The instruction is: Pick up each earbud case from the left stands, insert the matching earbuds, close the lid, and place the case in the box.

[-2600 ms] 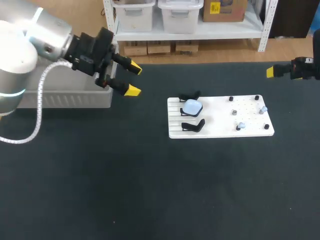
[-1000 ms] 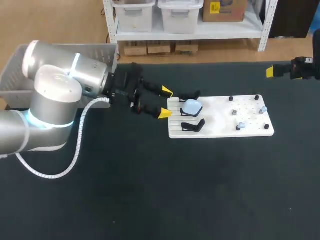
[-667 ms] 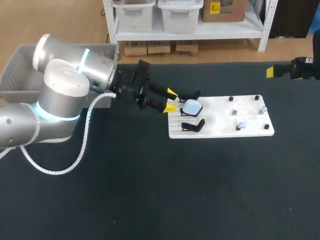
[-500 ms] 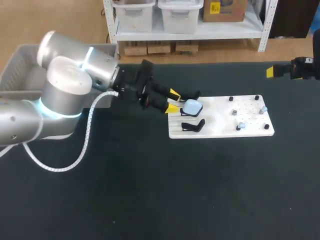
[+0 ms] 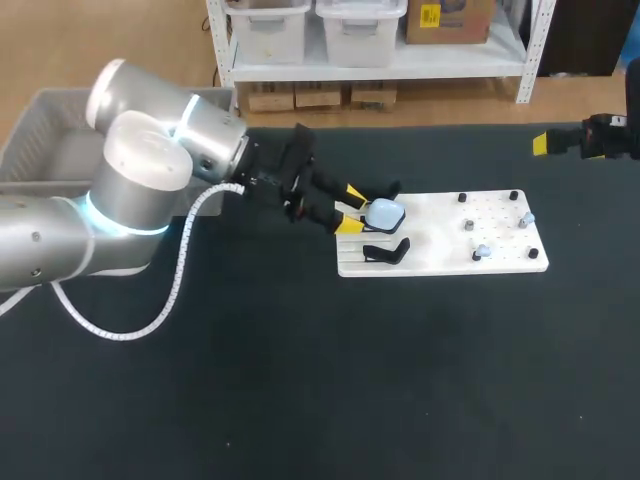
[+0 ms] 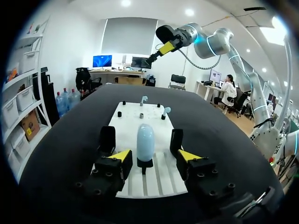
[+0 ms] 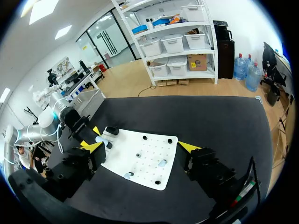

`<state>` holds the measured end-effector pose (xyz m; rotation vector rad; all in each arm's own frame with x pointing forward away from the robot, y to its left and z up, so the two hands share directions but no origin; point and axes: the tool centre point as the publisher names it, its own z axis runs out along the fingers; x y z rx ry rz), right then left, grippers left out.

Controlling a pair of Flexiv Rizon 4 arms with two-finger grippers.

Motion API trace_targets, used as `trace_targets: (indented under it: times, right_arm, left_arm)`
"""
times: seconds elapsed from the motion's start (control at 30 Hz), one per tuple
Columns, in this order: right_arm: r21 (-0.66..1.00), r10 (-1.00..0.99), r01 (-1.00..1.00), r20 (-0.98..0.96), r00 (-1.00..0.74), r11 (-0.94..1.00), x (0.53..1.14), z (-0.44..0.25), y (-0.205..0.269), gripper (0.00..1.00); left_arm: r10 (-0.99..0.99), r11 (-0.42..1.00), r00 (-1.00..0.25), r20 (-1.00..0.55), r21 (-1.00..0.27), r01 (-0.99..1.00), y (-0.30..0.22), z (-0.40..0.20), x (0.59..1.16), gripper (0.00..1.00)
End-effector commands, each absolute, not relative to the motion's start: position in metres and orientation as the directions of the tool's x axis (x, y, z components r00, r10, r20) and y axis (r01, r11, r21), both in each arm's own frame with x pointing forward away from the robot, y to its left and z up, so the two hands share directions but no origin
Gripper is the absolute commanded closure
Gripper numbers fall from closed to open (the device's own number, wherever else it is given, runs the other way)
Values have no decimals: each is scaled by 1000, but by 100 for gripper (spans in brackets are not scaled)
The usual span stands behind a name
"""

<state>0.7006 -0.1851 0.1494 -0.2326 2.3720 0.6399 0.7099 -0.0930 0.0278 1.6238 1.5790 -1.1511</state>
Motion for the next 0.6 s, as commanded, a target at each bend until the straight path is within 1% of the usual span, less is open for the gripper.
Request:
trace_targets:
  times: [0.03,0.27,0.57,0.6]
  right_arm:
    - [385,0,-323,-643,-766,864,700,150,-185,0]
    - [385,0,-323,-643,-766,864,700,150,-185,0]
    - [385,0,-323,-643,-766,864,700,150,-185,0]
    - [385,0,-323,-643,-766,864,700,150,-185,0]
  left_arm:
    - [473,-122,-81,-877,-156,980,-97,25,713,40]
    - [479,-116,-86,-874,-160,980,-101,22,718,40]
    - [481,-128,-76,-873,-156,979,-104,22,724,46]
    - [480,-130,-75,-874,-155,979,-105,22,724,45]
